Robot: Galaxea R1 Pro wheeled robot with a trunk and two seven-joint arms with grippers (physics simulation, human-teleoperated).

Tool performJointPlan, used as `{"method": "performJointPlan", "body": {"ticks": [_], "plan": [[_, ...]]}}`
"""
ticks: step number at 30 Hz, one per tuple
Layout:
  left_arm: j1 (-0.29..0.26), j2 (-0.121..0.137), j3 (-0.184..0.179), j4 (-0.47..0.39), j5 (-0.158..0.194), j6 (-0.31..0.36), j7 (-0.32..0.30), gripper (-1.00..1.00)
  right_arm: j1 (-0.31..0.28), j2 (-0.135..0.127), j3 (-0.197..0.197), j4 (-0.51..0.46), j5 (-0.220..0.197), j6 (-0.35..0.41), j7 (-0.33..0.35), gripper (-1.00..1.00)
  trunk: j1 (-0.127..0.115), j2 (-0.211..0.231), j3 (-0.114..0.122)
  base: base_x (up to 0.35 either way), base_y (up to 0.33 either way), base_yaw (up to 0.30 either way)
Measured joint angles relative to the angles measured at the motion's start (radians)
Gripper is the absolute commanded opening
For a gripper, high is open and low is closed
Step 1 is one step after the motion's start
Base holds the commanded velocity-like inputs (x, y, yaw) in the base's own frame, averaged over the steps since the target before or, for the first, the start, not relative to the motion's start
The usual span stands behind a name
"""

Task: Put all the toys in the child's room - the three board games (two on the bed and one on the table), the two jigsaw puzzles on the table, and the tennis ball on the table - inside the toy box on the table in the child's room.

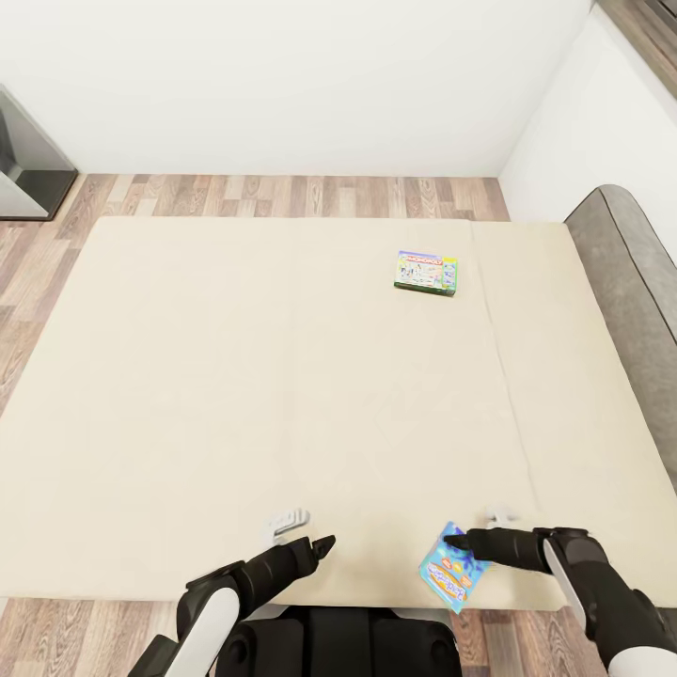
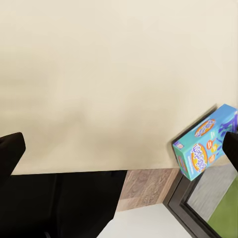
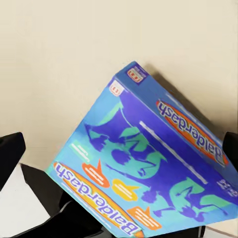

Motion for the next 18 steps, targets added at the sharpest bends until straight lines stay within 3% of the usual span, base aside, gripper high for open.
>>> {"method": "performJointPlan", "body": {"ticks": [9,18], "plan": [[0.000,0.000,0.000,0.000,0.000,0.000,0.000,1.00,-0.003,0.048,0.000,0.000,0.000,0.000,0.000,1.00,0.000,0.000,0.000,0.000,0.000,0.000],[0.000,0.000,0.000,0.000,0.000,0.000,0.000,1.00,-0.003,0.048,0.000,0.000,0.001,0.000,0.000,1.00,0.000,0.000,0.000,0.000,0.000,0.000]]}}
